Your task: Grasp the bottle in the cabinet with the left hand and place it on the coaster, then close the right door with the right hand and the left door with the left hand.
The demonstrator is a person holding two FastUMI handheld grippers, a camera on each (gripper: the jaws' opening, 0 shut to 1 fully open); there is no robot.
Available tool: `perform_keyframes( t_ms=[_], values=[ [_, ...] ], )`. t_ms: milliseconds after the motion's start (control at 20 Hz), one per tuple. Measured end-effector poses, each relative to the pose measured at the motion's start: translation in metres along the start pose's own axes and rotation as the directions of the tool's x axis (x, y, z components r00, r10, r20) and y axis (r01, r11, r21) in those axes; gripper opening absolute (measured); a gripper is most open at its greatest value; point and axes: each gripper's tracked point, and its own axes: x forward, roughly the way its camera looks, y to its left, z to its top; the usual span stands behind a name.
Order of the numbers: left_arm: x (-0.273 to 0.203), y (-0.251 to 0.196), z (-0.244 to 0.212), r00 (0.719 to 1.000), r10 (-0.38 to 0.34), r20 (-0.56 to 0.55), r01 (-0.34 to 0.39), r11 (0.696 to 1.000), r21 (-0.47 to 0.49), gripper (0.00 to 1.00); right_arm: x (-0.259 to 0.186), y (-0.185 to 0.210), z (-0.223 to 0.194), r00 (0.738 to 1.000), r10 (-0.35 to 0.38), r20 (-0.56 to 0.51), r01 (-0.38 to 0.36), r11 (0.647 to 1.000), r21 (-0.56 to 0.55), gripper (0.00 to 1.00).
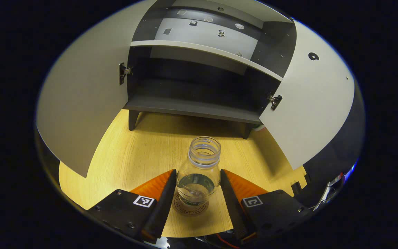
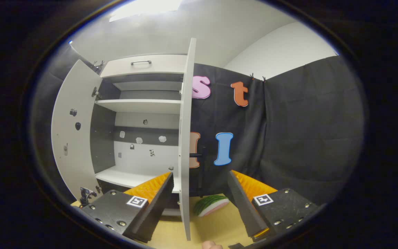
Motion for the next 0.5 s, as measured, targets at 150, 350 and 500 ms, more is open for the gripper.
perform_keyframes(
  t_ms=[150,350,500],
  values=[
    [-0.0045,-0.0004,-0.0034,1.0,0.002,-0.005,-0.002,1.0,-0.007,0.78,0.0034,0.0017,-0.0049,1.0,0.006,-0.007,-0.006,1.0,0.007,0.94],
    [-0.007,-0.0027,-0.007,1.0,0.002,-0.026,-0.001,1.0,0.014,0.78,0.008,0.0003,-0.0101,1.0,0.006,-0.024,-0.005,0.999,0.032,0.96],
    [-0.0056,-0.0065,-0.0084,0.999,0.005,-0.043,-0.004,0.999,0.037,0.82,0.01,-0.0038,-0.0085,1.0,-0.003,-0.016,0.003,0.999,0.039,0.96]
  ],
)
